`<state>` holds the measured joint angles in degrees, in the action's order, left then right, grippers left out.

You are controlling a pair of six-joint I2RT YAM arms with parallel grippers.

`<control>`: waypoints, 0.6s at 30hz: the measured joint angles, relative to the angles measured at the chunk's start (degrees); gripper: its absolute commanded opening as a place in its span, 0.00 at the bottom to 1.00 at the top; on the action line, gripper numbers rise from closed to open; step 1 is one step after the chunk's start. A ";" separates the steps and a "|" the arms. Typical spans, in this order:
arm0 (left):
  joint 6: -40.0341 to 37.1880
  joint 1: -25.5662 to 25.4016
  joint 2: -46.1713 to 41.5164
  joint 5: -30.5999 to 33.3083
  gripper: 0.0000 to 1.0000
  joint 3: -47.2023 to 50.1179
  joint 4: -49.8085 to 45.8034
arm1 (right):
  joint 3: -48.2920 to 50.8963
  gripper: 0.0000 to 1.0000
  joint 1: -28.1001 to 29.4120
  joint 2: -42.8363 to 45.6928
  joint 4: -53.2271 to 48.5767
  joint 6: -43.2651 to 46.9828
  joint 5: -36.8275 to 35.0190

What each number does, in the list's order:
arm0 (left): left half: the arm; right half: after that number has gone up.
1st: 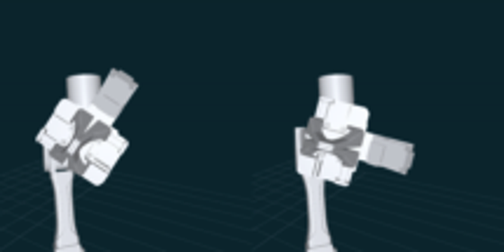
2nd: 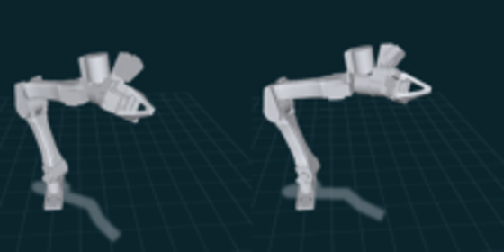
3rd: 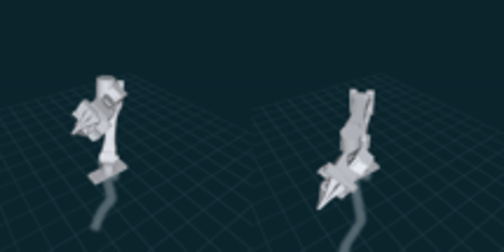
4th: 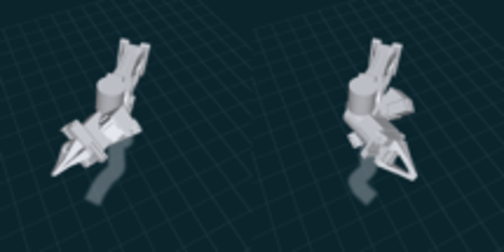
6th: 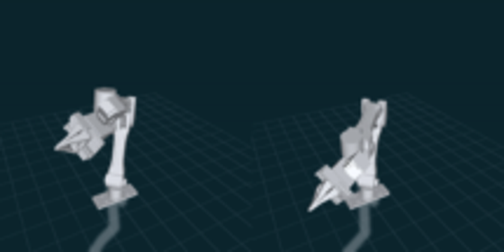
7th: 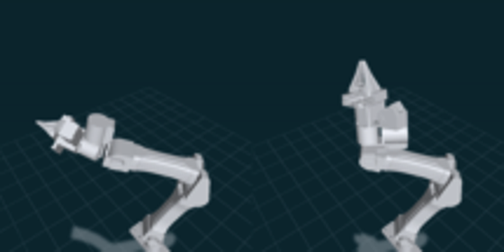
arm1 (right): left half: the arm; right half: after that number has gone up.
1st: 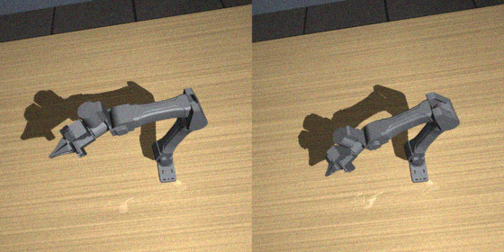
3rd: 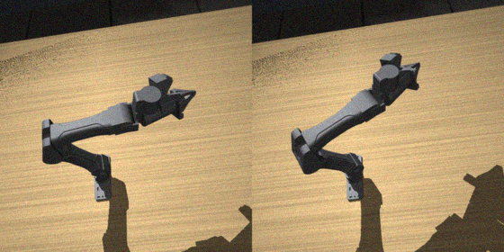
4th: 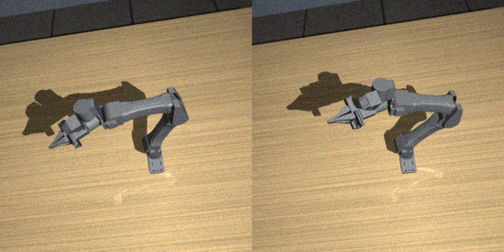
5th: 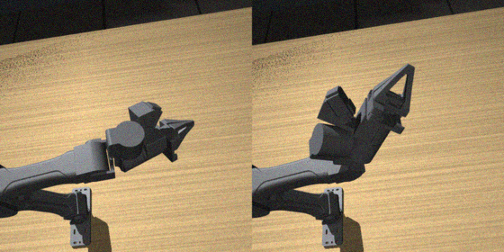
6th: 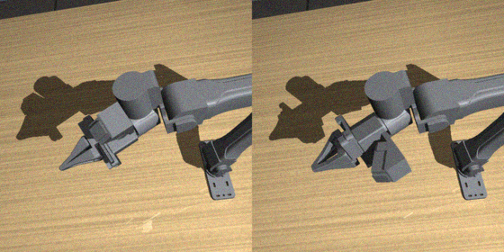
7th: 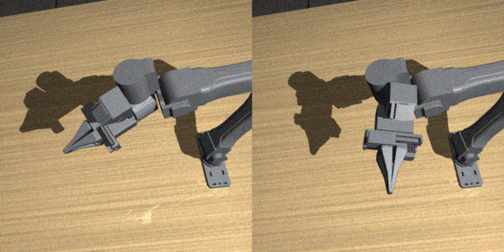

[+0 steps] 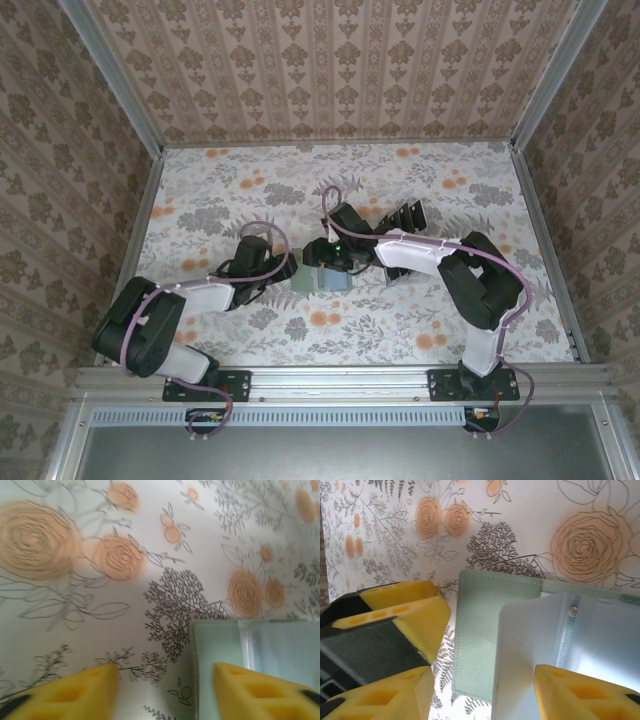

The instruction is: Put the credit cards into the card holder

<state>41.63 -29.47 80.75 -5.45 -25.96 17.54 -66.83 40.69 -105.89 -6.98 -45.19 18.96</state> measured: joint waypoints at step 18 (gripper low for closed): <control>0.76 2.95 -13.77 6.51 0.79 2.05 -9.62 | -9.94 0.57 3.39 -8.61 -3.69 0.09 -0.02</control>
<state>42.39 -26.52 66.98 1.06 -23.90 7.92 -76.77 44.07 -114.50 -10.68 -45.10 18.94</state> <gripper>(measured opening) 0.786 0.566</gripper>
